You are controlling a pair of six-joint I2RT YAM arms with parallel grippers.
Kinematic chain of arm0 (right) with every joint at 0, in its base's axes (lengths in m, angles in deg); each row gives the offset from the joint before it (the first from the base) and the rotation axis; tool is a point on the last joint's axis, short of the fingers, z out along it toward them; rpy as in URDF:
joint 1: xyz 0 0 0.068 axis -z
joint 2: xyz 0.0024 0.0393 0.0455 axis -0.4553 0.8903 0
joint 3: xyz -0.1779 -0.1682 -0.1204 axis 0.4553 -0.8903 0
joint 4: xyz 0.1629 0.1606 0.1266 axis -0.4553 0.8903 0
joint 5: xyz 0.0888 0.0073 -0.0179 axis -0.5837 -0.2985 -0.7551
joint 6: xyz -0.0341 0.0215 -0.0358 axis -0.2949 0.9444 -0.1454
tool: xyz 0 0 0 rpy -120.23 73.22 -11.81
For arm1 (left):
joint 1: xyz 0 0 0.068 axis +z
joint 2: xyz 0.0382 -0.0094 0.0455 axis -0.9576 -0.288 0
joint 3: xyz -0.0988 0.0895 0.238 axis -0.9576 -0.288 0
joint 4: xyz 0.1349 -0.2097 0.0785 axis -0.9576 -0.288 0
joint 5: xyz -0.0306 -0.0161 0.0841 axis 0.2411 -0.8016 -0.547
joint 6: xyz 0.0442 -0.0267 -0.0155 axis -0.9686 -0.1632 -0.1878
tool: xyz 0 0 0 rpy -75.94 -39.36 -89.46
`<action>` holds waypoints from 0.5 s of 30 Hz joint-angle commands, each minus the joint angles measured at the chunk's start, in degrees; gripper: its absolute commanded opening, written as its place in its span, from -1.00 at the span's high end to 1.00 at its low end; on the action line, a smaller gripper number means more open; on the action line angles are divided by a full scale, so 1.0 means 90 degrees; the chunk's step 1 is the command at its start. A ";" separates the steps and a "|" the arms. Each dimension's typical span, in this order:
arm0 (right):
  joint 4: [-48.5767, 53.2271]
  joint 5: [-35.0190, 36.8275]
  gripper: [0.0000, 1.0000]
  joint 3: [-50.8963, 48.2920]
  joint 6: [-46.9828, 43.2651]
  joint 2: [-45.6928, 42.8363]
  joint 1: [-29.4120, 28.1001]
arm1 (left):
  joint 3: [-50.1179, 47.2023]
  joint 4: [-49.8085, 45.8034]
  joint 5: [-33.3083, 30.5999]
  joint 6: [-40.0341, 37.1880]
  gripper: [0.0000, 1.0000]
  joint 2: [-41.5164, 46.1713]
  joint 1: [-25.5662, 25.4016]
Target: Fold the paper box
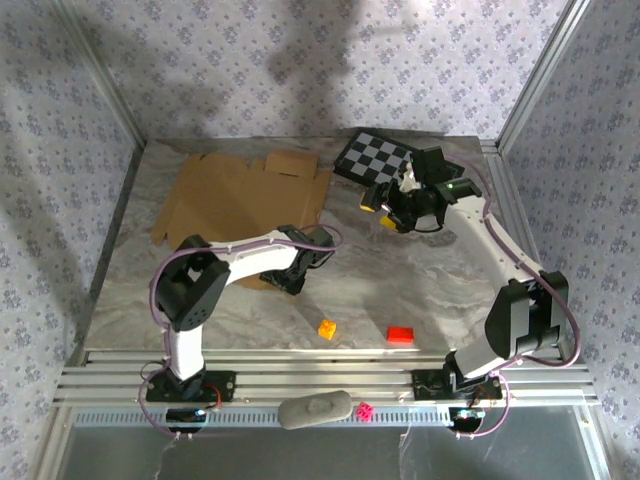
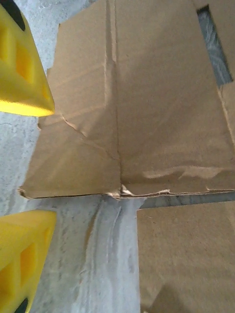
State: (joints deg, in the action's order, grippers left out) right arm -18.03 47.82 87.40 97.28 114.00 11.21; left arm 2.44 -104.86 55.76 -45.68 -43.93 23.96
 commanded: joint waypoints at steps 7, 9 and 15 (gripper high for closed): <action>0.0137 -0.0154 -0.41 -0.0124 -0.0056 -0.0124 0.0064 | 0.0026 0.0145 -0.0711 -0.0262 0.55 -0.0311 -0.0072; 0.0118 -0.0162 -0.40 -0.0119 -0.0032 -0.0115 0.0056 | 0.0111 0.0051 -0.1004 -0.0282 0.93 -0.0175 -0.0076; -0.0133 -0.0093 -0.41 0.0028 0.0191 -0.0131 0.0066 | 0.0408 -0.0422 -0.1852 -0.0423 1.00 0.1204 -0.0117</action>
State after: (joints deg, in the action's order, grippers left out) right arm -18.27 47.74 86.92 97.60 114.00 11.47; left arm 2.95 -104.99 45.44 -48.30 -41.71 23.31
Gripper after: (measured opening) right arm 0.705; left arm 0.045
